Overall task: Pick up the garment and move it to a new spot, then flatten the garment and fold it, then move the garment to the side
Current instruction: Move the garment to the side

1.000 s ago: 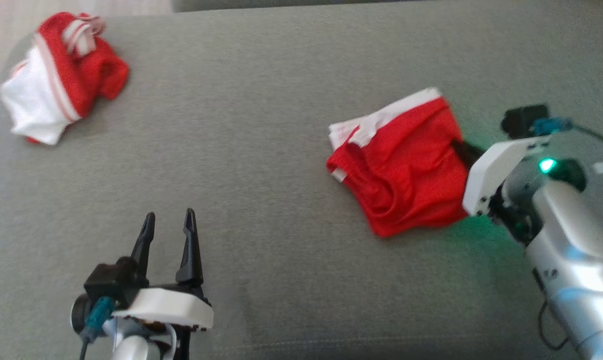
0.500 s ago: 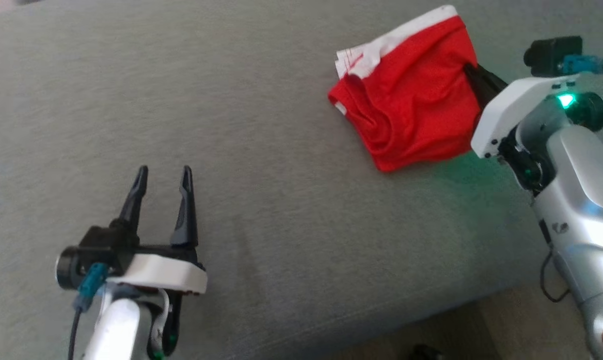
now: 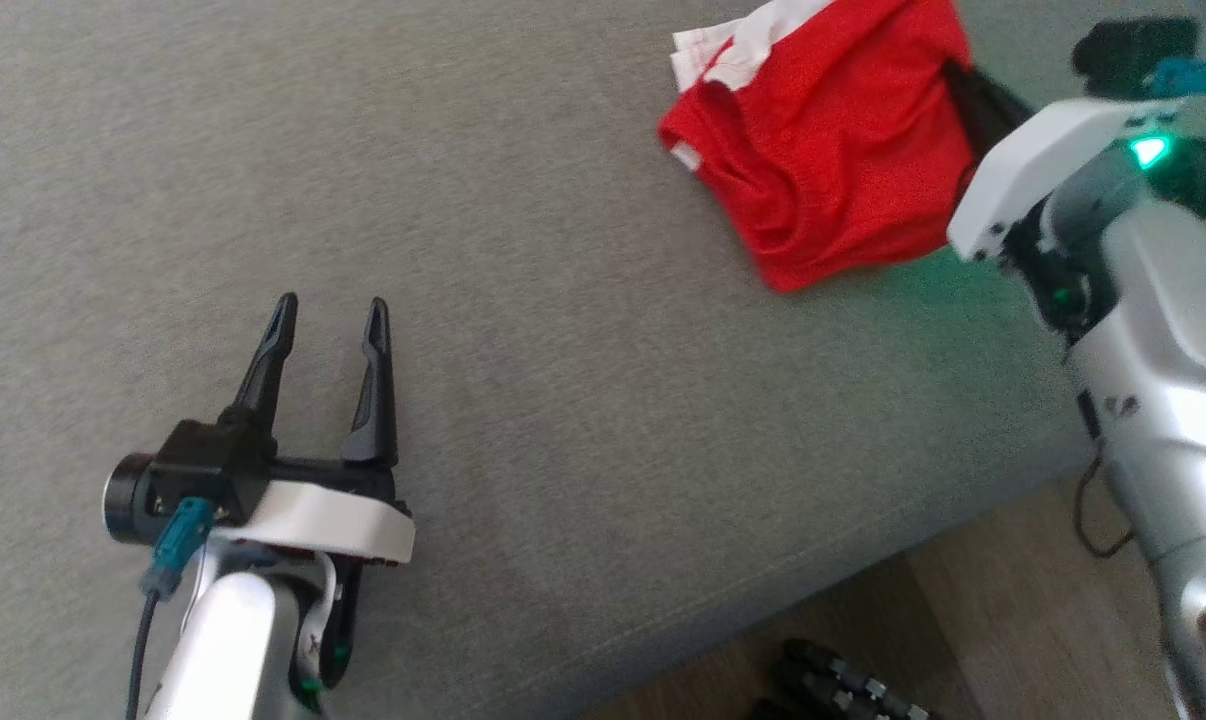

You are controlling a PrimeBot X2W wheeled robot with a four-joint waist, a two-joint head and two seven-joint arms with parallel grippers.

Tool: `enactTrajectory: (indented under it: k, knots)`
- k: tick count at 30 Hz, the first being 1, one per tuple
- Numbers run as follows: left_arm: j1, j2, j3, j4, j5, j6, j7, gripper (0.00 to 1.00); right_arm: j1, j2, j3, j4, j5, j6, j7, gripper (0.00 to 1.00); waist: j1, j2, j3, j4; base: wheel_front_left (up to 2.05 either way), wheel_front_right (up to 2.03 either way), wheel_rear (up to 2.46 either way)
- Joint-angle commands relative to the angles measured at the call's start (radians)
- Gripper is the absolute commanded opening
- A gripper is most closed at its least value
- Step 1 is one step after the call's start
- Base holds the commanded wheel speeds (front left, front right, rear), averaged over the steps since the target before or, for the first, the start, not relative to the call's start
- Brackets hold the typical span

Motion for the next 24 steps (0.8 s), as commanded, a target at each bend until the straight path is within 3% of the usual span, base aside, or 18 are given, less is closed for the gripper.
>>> enactTrajectory:
  k: [1,7,15,24]
  knots:
    - [-0.034,0.002,0.024,-0.039,0.003,0.001,-0.007,1.00,-0.040,-0.007,-0.006,-0.022,-0.007,0.007,-0.015,0.00,-0.0001,0.0000,-0.003,0.022,0.00,0.00,0.00]
    - [-0.036,-0.013,0.017,-0.047,-0.010,0.009,-0.020,1.00,-0.128,-0.060,-0.083,0.097,-0.080,0.007,-0.029,0.00,-0.0001,0.0000,-0.017,0.105,0.00,0.00,0.00]
    - [-0.023,-0.030,0.009,-0.039,-0.030,0.017,-0.036,1.00,-0.215,-0.201,-0.202,0.287,-0.228,0.007,-0.051,0.00,-0.0001,0.0000,-0.035,0.214,0.00,0.00,0.00]
    - [-0.014,-0.039,0.001,-0.039,-0.036,0.021,-0.044,1.00,-0.267,-0.292,-0.271,0.385,-0.382,0.007,-0.087,0.00,-0.0001,0.0000,-0.027,0.266,0.00,0.00,0.00]
